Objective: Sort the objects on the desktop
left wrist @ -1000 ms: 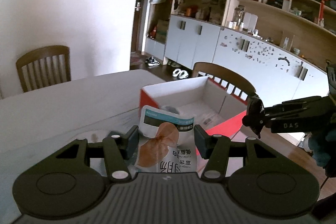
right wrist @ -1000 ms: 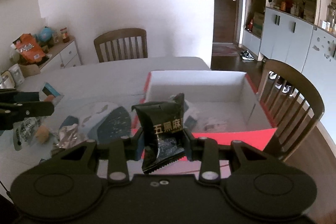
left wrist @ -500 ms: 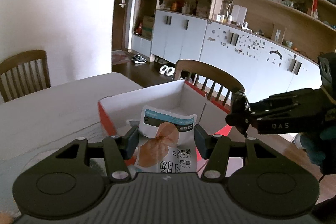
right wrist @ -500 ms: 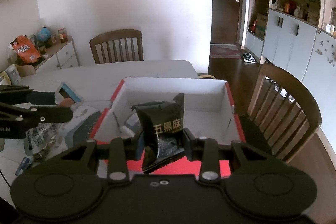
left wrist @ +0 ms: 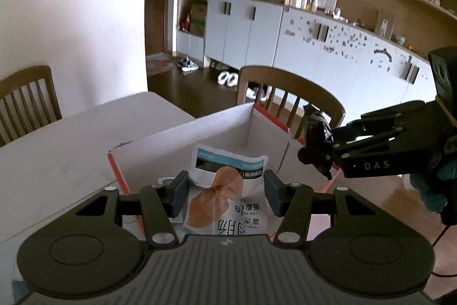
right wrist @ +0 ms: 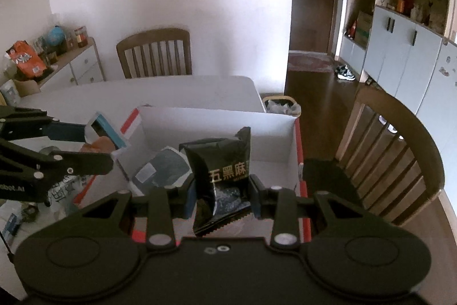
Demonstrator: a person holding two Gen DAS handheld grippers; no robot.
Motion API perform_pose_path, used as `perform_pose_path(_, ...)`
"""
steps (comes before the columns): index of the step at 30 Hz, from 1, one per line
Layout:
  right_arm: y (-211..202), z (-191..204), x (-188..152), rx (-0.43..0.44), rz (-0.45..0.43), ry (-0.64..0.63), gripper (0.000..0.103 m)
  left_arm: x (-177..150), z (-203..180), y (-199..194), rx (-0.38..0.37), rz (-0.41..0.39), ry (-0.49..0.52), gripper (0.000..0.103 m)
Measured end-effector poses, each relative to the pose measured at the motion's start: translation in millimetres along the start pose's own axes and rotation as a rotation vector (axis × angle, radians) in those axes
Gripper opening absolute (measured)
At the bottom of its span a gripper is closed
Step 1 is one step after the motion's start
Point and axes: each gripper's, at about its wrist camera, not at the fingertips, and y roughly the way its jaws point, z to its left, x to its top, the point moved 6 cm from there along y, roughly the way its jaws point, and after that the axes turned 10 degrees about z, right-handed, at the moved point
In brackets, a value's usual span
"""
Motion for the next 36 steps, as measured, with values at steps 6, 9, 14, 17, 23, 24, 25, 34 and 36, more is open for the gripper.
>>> perform_pose_path(6,31.9,-7.9,10.8,0.036,0.089,0.000,0.036,5.9,4.7,31.4,0.008,0.069,0.014,0.055)
perform_pose_path(9,45.9,-12.5,12.0,0.029,0.125,-0.010,0.036,8.1,7.6,45.4,0.007,0.103,0.020,0.055)
perform_pose_path(14,71.1,-13.7,14.2,0.025,0.206,-0.050,0.037,11.8,6.9,70.8,0.023,0.167,0.043,0.055)
perform_pose_path(17,83.0,-11.7,17.2,0.026,0.251,-0.072,0.036,13.7,8.2,82.8,0.036,0.196,0.054,0.055)
perform_pose_path(23,101.9,-7.7,22.1,0.018,0.299,-0.106,0.037,16.5,9.7,100.8,0.059,0.234,0.063,0.055)
perform_pose_path(24,104.2,-7.6,21.8,0.011,0.301,-0.119,0.037,16.5,9.3,104.1,0.061,0.242,0.064,0.055)
perform_pose_path(25,107.4,-7.1,21.5,0.006,0.307,-0.134,0.037,16.4,8.6,106.4,0.062,0.249,0.067,0.055)
perform_pose_path(34,131.2,-6.5,16.5,-0.028,0.347,-0.174,0.037,12.1,12.0,125.4,0.110,0.302,0.066,0.055)
perform_pose_path(36,135.1,-6.0,13.7,-0.023,0.357,-0.173,0.034,10.2,12.1,127.9,0.114,0.308,0.067,0.055)
